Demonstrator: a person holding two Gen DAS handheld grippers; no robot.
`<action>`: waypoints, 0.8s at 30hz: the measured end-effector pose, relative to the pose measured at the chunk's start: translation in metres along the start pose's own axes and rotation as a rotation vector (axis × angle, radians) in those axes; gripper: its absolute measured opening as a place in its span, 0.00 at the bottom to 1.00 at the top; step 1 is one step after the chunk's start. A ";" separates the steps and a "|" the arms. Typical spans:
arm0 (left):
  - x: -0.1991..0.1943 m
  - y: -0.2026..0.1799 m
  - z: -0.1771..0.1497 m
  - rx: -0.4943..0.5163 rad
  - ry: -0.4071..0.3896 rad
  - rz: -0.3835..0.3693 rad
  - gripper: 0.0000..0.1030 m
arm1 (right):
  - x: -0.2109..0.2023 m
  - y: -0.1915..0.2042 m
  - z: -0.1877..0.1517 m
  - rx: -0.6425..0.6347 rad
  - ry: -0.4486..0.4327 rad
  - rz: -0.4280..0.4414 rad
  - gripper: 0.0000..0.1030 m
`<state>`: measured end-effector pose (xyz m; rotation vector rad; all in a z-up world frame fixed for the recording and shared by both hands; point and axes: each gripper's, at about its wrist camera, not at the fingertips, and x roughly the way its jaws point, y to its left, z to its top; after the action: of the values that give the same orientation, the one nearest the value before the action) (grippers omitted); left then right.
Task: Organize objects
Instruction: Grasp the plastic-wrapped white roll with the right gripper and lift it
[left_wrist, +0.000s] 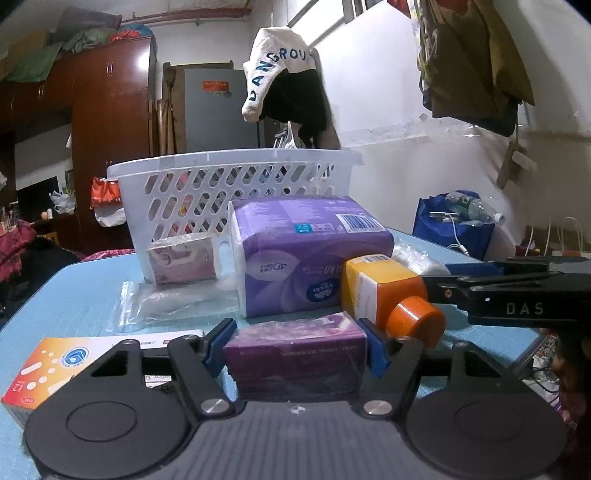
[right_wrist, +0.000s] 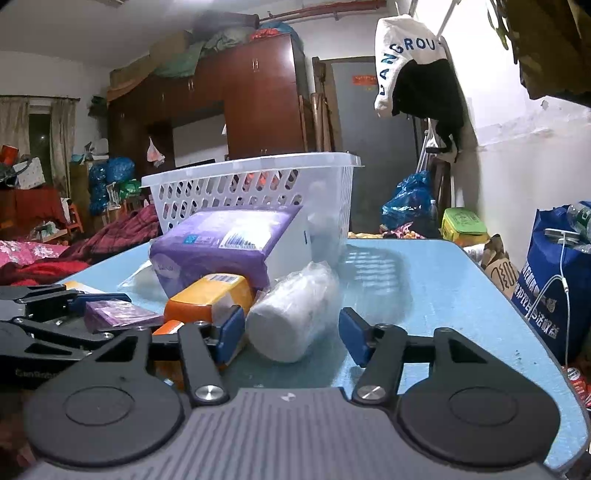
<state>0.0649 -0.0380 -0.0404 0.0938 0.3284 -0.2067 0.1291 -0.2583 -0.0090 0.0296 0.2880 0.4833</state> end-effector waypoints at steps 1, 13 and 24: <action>0.000 0.000 0.000 -0.003 -0.003 -0.002 0.70 | 0.000 -0.001 0.000 0.000 0.003 0.003 0.49; -0.022 0.007 0.005 -0.007 -0.117 -0.012 0.69 | -0.018 -0.001 0.012 -0.055 -0.084 -0.034 0.46; -0.037 0.032 0.026 -0.085 -0.185 -0.047 0.69 | -0.035 -0.009 0.034 -0.044 -0.166 -0.040 0.46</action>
<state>0.0458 -0.0032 -0.0024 -0.0176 0.1549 -0.2462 0.1128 -0.2811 0.0318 0.0212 0.1148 0.4440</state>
